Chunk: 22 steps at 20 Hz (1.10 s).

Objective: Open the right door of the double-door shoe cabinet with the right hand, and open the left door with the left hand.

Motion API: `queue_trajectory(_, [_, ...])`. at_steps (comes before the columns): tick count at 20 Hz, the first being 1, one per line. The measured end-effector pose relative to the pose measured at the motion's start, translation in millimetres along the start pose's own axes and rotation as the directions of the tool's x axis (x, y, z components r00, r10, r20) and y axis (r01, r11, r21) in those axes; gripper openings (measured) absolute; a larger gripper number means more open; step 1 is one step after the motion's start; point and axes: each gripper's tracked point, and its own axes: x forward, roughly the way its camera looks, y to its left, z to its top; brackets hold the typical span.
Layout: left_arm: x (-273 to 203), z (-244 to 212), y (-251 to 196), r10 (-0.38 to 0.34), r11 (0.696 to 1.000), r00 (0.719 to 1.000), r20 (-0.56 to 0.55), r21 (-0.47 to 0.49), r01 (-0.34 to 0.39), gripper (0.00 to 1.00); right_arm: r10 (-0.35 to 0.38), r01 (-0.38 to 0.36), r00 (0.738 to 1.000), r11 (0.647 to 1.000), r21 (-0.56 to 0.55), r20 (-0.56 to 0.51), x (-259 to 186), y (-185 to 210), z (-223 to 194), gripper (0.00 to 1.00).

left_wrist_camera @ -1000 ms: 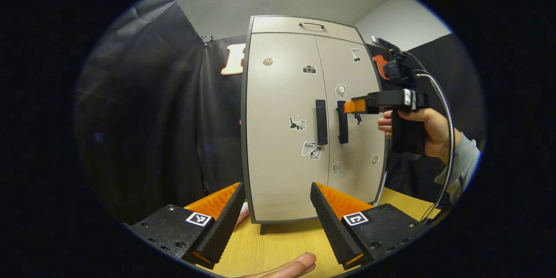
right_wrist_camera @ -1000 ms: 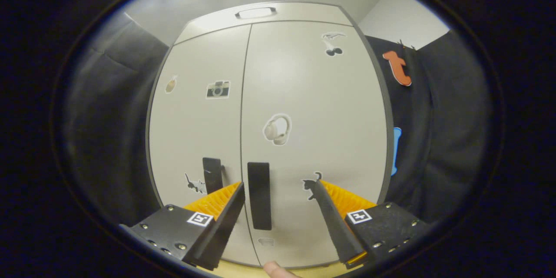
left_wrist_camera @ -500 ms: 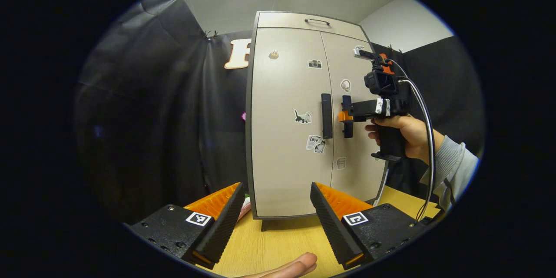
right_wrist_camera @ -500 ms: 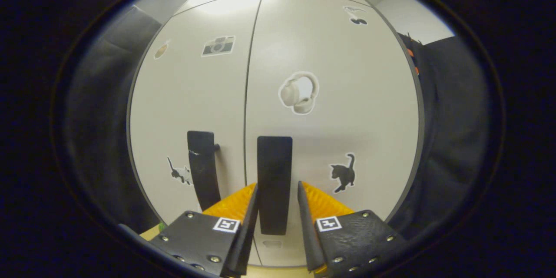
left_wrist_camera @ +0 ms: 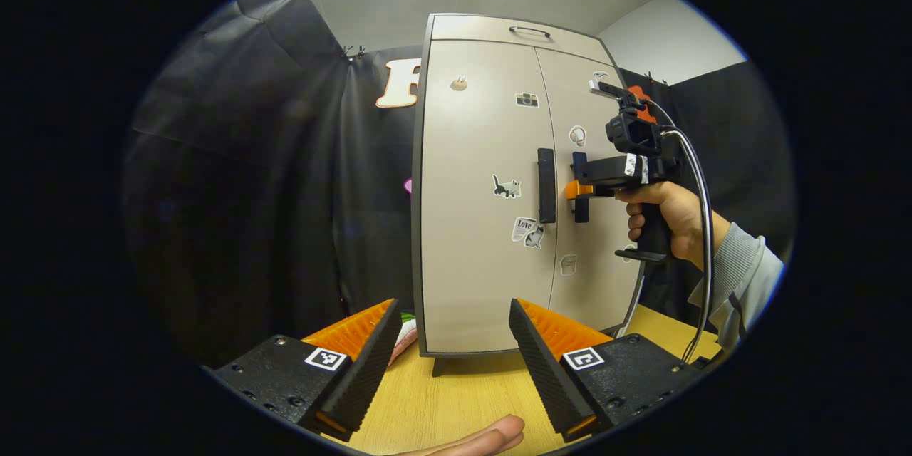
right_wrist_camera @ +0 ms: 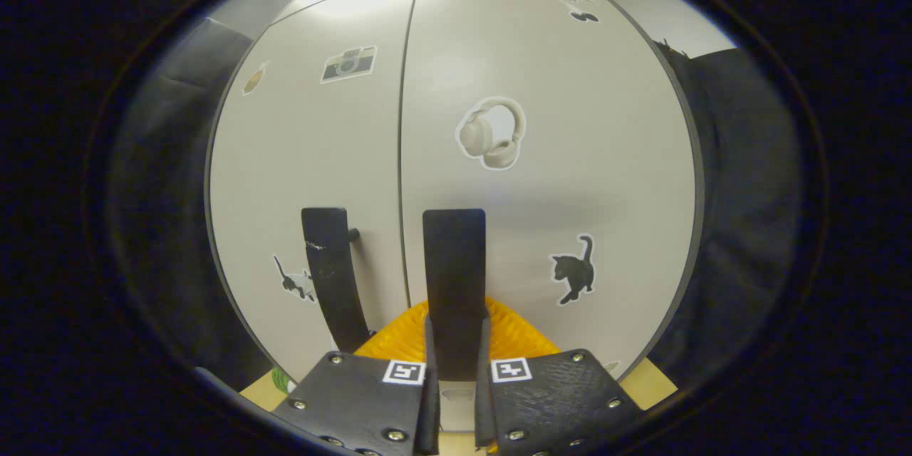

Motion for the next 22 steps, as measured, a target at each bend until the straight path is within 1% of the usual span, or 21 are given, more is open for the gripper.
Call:
queue_trajectory(3, [-1, 4, 0, 0.008, 1.0, 1.0, 0.01, 0.011, -0.008, 0.95, 0.044, -0.043, 0.999, 0.999, 0.021, -0.011, -8, -1, -1, 0.19])
queue_trajectory(5, [-3, 8, -2, 0.016, 1.0, 1.0, 0.019, 0.018, -0.016, 0.95, 0.07, -0.07, 0.998, 0.998, 0.011, -0.002, -14, -1, -1, 0.19])
queue_trajectory(8, [-5, 12, -10, 0.005, 1.0, 1.0, 0.028, 0.023, -0.005, 0.93, 0.089, -0.089, 0.996, 0.996, 0.008, -0.008, -23, -3, -2, 0.19])
queue_trajectory(11, [-5, 14, -18, -0.008, 1.0, 0.999, 0.034, 0.022, 0.008, 0.94, 0.107, -0.107, 0.994, 0.994, 0.006, -0.016, -33, -6, -2, 0.19])
queue_trajectory(18, [-8, 17, -23, -0.005, 0.999, 0.999, 0.042, 0.033, 0.004, 0.94, 0.162, -0.162, 0.987, 0.987, 0.008, -0.024, -63, -16, -3, 0.19])
queue_trajectory(21, [-9, 17, -26, -0.004, 0.999, 0.999, 0.041, 0.041, 0.002, 0.96, 0.171, -0.171, 0.985, 0.985, -0.003, -0.023, -78, -23, -2, 0.19])
queue_trajectory(22, [-9, 17, -29, -0.007, 0.999, 0.999, 0.039, 0.041, 0.006, 0.94, 0.174, -0.174, 0.985, 0.985, -0.005, -0.022, -84, -26, -1, 0.19])
